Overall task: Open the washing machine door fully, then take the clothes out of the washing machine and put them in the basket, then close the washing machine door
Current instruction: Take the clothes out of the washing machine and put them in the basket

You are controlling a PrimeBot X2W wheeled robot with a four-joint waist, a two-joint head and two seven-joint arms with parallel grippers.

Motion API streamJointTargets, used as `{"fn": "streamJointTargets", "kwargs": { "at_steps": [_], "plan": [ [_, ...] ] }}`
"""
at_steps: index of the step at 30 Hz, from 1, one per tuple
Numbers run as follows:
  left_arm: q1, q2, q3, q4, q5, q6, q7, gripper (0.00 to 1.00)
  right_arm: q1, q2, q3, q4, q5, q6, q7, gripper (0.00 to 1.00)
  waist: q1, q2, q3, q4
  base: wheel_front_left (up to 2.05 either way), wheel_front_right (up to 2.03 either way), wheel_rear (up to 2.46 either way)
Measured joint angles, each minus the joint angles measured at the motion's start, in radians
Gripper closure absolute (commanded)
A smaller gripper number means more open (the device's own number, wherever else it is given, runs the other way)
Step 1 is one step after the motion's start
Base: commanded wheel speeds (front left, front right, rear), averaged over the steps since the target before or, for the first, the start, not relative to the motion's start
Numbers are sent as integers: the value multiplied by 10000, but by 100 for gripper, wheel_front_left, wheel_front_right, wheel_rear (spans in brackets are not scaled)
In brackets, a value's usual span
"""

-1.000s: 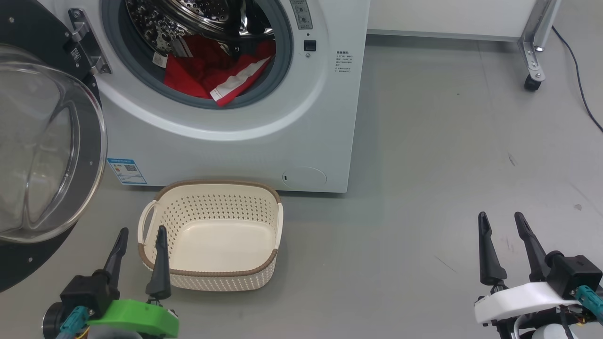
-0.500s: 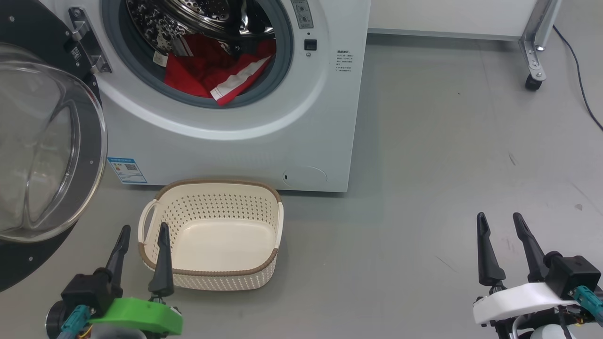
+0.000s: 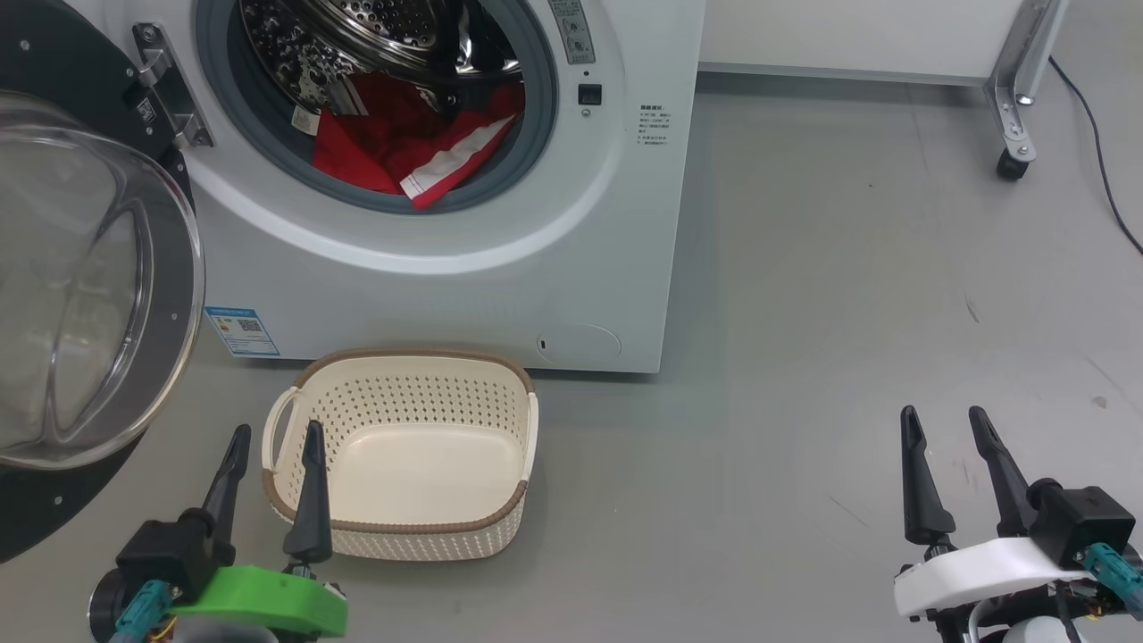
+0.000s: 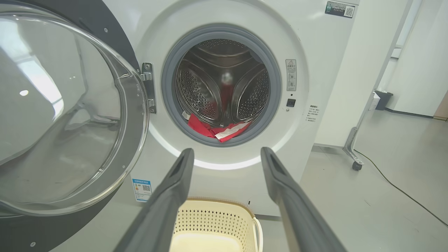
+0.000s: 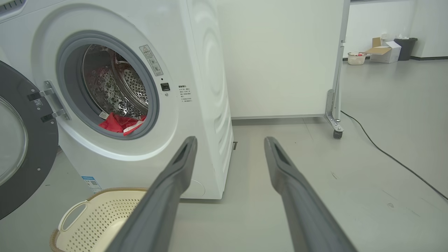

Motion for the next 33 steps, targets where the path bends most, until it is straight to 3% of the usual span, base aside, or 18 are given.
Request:
{"fn": "streamJointTargets", "kwargs": {
  "at_steps": [33],
  "plan": [
    [130, 4, -15, -136, 105, -38, 0, 0, 0, 77, 12, 73, 104, 8, 0, 0, 0, 0, 35, 70, 99, -99, 0]
  ]
}}
